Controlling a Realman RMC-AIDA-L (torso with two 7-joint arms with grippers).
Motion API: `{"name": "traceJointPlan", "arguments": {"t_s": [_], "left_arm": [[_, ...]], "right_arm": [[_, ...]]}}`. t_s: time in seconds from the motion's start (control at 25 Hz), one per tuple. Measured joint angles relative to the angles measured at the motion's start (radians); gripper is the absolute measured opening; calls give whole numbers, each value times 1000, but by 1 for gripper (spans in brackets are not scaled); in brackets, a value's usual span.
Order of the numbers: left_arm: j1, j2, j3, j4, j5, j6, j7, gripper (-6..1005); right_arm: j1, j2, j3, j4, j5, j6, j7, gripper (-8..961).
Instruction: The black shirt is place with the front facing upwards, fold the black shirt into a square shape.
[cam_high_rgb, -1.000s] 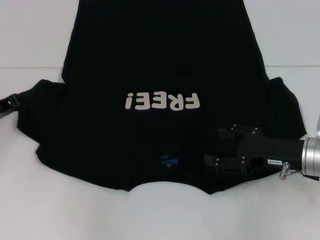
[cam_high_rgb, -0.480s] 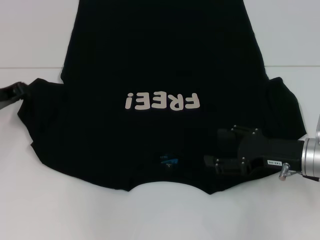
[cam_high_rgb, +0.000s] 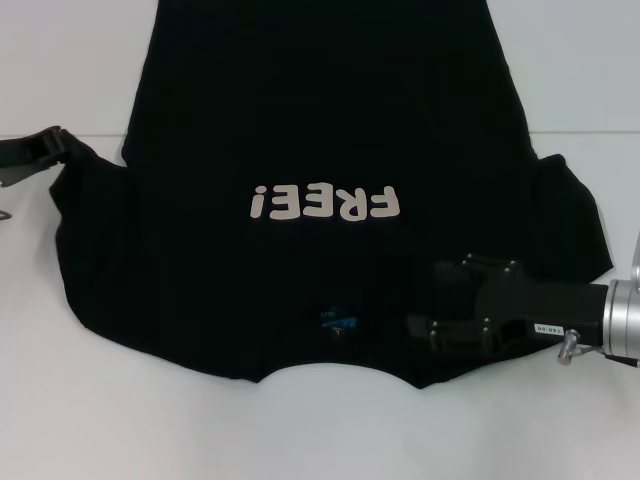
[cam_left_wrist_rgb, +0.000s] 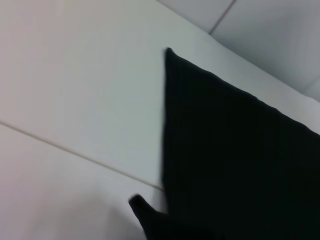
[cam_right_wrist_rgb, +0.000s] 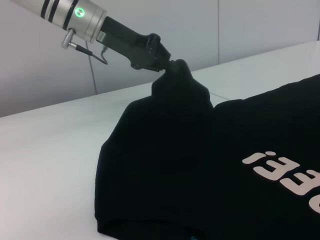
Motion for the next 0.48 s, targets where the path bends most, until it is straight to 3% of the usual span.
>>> {"name": "traceJointPlan", "arguments": {"t_s": [0.16, 0.32, 0.48], "left_arm": [[-8, -11, 2, -4, 0, 18, -2, 63], [-23, -58, 3, -10, 0, 28, -3, 76], [-31, -86, 3, -11, -5, 15, -3, 89]], "right_arm": [[0, 0, 0, 4, 0, 1, 0, 867], [4, 0, 0, 4, 0, 1, 0, 866], [7, 0, 0, 4, 0, 0, 0, 866]]}}
